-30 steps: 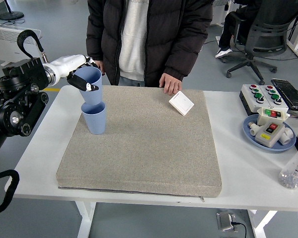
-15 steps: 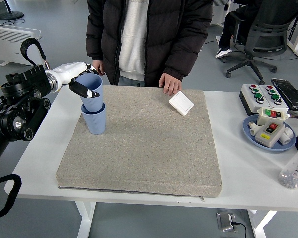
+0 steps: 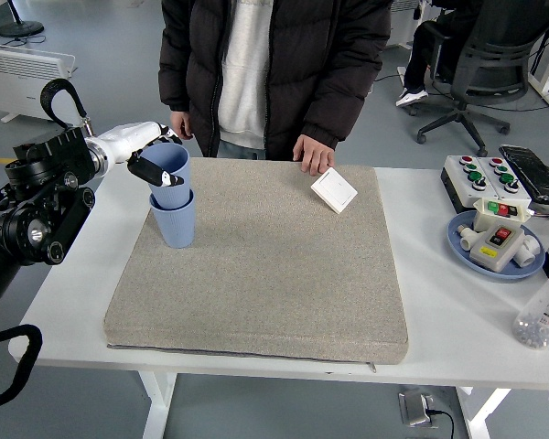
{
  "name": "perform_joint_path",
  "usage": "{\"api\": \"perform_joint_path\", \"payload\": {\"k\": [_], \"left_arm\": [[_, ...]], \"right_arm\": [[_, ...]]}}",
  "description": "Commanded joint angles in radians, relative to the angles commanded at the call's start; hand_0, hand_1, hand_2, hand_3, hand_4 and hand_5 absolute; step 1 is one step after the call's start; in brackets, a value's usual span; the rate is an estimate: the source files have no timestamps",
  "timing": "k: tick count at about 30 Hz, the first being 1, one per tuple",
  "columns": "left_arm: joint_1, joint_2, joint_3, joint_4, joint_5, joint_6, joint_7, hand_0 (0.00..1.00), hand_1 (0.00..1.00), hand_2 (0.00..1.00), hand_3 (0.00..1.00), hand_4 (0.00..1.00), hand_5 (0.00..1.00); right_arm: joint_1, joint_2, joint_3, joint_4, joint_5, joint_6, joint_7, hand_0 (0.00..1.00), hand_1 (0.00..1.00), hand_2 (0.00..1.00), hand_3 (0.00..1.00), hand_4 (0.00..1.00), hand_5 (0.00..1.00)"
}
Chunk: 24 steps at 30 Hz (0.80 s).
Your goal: Push cup pick cup insert cup
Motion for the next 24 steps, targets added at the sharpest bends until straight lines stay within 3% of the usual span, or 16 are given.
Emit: {"api": "perform_joint_path", "payload": {"k": [5, 6, 11, 12, 23, 24], "left_arm": [[0.004, -0.001, -0.003, 0.002, 0.000, -0.003, -0.002, 0.624, 0.720, 0.796, 0.725, 0.792, 0.218], [0.004, -0.001, -0.003, 0.002, 0.000, -0.003, -0.003, 0.832, 0.898, 0.998, 0.919, 0.993, 0.431], [0.005, -0.004, -0.006, 0.014, 0.000, 0.024, -0.004, 0.832, 0.898, 0.998, 0.919, 0.993, 0.431], [0.005, -0.005, -0.010, 0.020, 0.000, 0.033, -0.004, 0.895, 0.944, 0.998, 0.984, 0.998, 0.459], [0.014, -0.005, -0.025, 0.029, 0.000, 0.072, 0.005, 0.940, 0.985, 0.998, 0.998, 0.998, 0.469], [0.016, -0.004, -0.026, 0.027, 0.000, 0.079, 0.005, 0.941, 0.976, 0.998, 0.998, 0.998, 0.517]], "right_arm": [[0.002, 0.000, 0.000, 0.000, 0.001, 0.000, 0.001, 0.756, 0.629, 0.650, 0.560, 0.081, 0.460], [0.002, 0.000, 0.000, 0.000, 0.001, 0.000, 0.001, 0.756, 0.629, 0.650, 0.559, 0.081, 0.459], [0.003, 0.000, 0.000, 0.000, 0.000, 0.000, 0.001, 0.756, 0.629, 0.650, 0.559, 0.081, 0.459], [0.003, 0.000, 0.000, 0.000, 0.001, 0.000, 0.001, 0.756, 0.629, 0.650, 0.559, 0.081, 0.460], [0.005, 0.000, -0.001, 0.000, 0.003, 0.000, 0.002, 0.756, 0.630, 0.650, 0.559, 0.081, 0.459], [0.004, 0.000, -0.001, 0.000, 0.004, 0.000, 0.002, 0.756, 0.629, 0.650, 0.559, 0.081, 0.460]]}}
